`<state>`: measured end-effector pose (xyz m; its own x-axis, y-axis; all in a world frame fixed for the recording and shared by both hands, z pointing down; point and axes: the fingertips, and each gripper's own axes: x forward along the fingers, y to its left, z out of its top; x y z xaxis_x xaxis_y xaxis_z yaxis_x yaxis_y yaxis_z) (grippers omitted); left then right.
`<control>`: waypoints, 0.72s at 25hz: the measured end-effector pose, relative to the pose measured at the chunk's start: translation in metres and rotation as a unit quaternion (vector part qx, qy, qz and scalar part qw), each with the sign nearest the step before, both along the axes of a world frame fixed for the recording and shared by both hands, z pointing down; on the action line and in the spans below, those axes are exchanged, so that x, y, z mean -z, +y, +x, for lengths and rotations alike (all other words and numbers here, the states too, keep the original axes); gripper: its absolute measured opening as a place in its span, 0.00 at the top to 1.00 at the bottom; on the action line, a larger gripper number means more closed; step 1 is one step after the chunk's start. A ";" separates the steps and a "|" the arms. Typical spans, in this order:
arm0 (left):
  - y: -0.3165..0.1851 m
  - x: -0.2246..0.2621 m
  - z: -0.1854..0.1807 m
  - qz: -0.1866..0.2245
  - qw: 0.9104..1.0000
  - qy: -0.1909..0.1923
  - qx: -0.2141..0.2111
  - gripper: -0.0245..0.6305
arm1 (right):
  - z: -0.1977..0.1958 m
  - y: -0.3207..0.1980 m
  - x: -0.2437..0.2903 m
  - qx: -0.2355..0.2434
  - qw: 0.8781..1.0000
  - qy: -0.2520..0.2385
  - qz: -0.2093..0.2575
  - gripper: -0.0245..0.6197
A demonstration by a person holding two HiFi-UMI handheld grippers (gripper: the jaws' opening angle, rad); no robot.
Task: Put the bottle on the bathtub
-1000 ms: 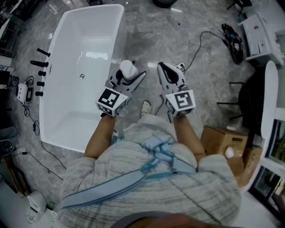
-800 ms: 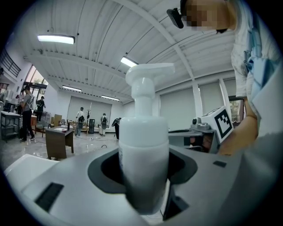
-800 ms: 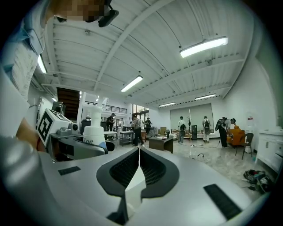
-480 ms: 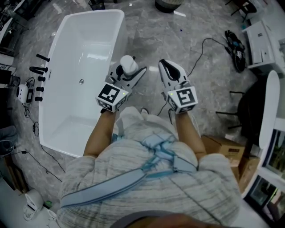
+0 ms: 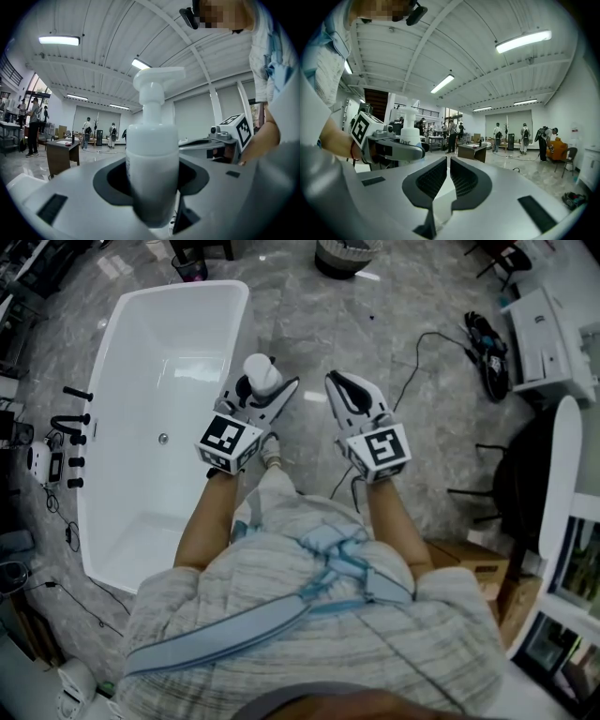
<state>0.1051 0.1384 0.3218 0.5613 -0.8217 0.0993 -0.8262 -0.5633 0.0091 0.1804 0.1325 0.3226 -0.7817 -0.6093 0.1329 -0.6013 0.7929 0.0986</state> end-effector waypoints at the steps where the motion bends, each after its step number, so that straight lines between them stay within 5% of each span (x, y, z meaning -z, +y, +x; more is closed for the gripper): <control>1: -0.014 0.000 -0.004 -0.001 1.000 0.003 0.001 0.61 | -0.003 -0.015 0.003 -0.003 1.000 -0.001 0.003 0.95; 18: -0.196 0.006 -0.089 0.001 1.000 -0.006 -0.029 0.61 | -0.095 -0.200 0.002 -0.035 0.999 -0.013 -0.018 0.95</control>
<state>0.0163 -0.0579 0.3162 0.6073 -0.7875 0.1046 -0.7917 -0.6109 -0.0027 0.0854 -0.0674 0.3209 -0.7404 -0.6584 0.1356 -0.6580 0.7511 0.0542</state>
